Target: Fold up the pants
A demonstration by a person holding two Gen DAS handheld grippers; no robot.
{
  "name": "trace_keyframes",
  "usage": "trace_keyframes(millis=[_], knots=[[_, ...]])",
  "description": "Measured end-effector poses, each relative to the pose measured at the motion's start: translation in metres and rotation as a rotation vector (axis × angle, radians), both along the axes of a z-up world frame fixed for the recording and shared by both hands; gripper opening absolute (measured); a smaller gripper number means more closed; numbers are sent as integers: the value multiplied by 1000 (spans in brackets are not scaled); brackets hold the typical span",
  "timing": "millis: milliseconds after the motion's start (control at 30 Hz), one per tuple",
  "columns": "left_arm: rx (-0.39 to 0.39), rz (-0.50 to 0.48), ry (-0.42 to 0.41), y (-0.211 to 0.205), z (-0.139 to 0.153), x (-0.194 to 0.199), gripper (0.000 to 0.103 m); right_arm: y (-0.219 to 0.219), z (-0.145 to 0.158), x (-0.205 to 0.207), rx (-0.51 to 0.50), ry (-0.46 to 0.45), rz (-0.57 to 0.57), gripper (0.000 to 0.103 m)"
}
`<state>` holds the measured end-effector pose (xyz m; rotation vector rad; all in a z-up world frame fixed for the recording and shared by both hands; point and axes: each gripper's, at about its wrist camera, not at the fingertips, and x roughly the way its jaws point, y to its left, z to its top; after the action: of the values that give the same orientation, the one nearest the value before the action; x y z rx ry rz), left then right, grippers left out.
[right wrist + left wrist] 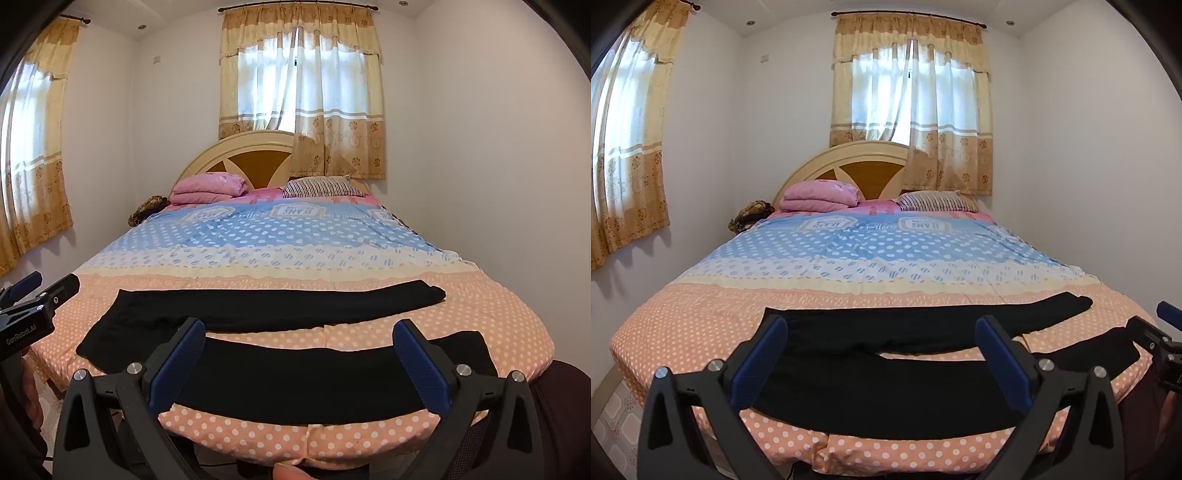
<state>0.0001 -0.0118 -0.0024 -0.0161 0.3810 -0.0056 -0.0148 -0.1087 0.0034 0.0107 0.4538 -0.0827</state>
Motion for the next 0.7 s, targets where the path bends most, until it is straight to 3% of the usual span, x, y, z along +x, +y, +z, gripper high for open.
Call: trace_keyframes(millis=[700], knots=[[1, -5, 3, 1, -5, 0, 103, 1, -4, 1, -7, 8, -1, 102]])
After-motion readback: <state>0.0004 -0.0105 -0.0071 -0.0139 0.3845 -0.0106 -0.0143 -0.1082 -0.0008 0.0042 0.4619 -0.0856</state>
